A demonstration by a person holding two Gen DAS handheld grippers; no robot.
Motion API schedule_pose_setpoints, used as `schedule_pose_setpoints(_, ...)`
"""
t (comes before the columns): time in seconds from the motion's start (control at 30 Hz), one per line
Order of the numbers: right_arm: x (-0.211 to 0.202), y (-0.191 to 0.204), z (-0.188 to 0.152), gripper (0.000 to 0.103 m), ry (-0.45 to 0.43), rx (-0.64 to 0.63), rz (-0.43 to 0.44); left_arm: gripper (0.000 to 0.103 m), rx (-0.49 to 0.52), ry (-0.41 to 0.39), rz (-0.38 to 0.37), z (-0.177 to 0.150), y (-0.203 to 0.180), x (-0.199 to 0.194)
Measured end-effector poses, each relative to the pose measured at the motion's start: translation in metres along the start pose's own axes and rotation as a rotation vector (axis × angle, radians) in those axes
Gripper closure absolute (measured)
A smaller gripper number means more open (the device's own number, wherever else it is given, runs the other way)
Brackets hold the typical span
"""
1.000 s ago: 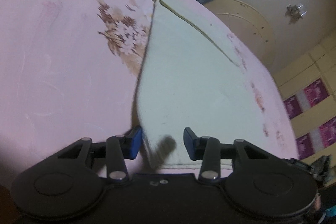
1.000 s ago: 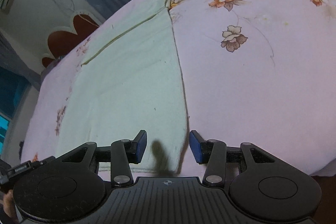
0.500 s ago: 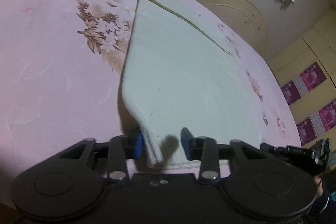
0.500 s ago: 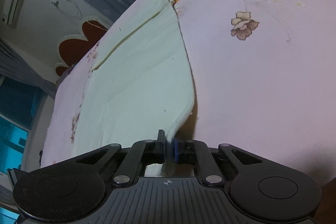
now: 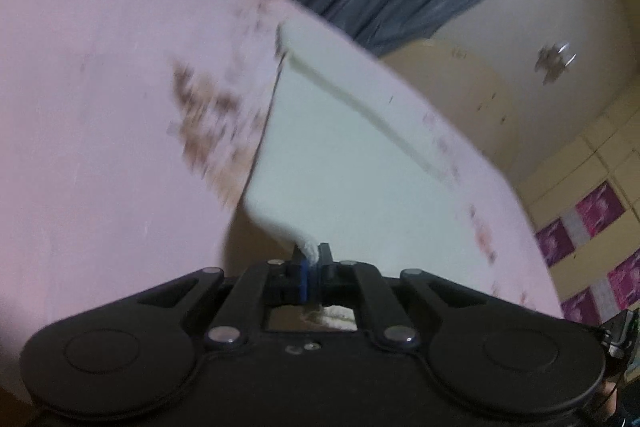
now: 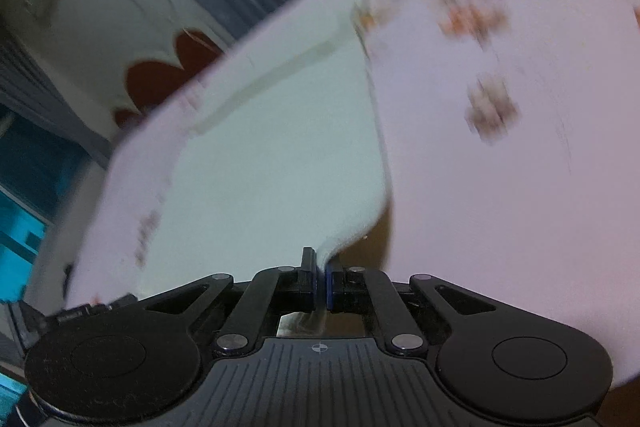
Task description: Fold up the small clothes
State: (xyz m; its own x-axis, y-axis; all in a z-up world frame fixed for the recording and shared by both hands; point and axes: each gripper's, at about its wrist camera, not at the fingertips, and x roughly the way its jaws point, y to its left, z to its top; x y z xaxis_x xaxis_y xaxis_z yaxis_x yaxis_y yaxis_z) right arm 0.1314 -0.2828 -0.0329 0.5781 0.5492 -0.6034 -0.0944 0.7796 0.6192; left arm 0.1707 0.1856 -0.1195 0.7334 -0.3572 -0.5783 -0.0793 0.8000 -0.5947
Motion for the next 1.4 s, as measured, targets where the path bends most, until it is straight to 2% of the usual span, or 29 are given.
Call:
schedule_pose_setpoints(0.17,-0.002,0.034,0.056,0.1,-0.109,-0.076,0.044,0.099,0.022,-0.115,-0.07,0.054,-0.026,0.004)
schedule_pose_setpoints(0.4,0.047,0.051,0.152,0.1,-0.179,-0.104,0.032,0.099,0.068,-0.17,-0.115,0.147,-0.05,0.073)
schedule_pose_setpoints(0.53,0.089,0.04,0.205,0.1,-0.171,-0.06,0.002,0.099,0.066,-0.143,-0.117,0.191,-0.047,0.124)
schedule_pose_setpoints(0.67,0.141,0.02,0.247,0.1,-0.141,0.01,-0.03,0.099,0.022,-0.082,-0.113,0.223,-0.034,0.175)
schedule_pose_setpoints(0.8,0.19,-0.004,0.273,0.1,-0.096,0.074,-0.066,0.099,0.003,-0.011,-0.089,0.247,-0.017,0.23)
schedule_pose_setpoints(0.93,0.235,-0.03,0.291,0.1,-0.053,0.143,-0.097,0.099,-0.004,0.051,-0.073,0.26,-0.003,0.268)
schedule_pose_setpoints(1.0,0.248,-0.04,0.296,0.099,-0.041,0.187,-0.072,0.097,-0.004,0.074,-0.087,0.265,0.003,0.284)
schedule_pose_setpoints(1.03,0.253,-0.045,0.299,0.099,-0.044,0.21,-0.043,0.091,-0.006,0.069,-0.097,0.268,0.005,0.287)
schedule_pose_setpoints(1.07,0.256,-0.05,0.302,0.095,-0.044,0.24,-0.033,0.074,-0.017,0.042,-0.114,0.27,0.007,0.286)
schedule_pose_setpoints(1.1,0.256,-0.053,0.305,0.06,-0.055,0.262,-0.045,0.064,-0.036,0.003,-0.141,0.271,0.01,0.282)
schedule_pose_setpoints(1.13,0.249,-0.053,0.307,0.036,-0.104,0.253,-0.066,0.05,-0.044,-0.024,-0.147,0.271,0.011,0.276)
schedule_pose_setpoints(1.17,0.243,-0.052,0.307,0.02,-0.153,0.223,-0.073,0.042,-0.041,-0.051,-0.141,0.274,0.011,0.274)
schedule_pose_setpoints(1.23,0.236,-0.053,0.31,0.02,-0.162,0.201,-0.074,0.043,-0.021,-0.078,-0.139,0.276,0.013,0.269)
schedule_pose_setpoints(1.27,0.234,-0.053,0.31,0.02,-0.165,0.182,-0.074,0.048,-0.002,-0.062,-0.134,0.278,0.014,0.27)
schedule_pose_setpoints(1.33,0.235,-0.048,0.31,0.03,-0.145,0.102,-0.101,0.058,0.07,-0.017,-0.104,0.279,0.009,0.275)
schedule_pose_setpoints(1.4,0.248,-0.04,0.31,0.052,-0.097,0.027,-0.125,0.063,0.162,0.037,-0.07,0.278,0.001,0.284)
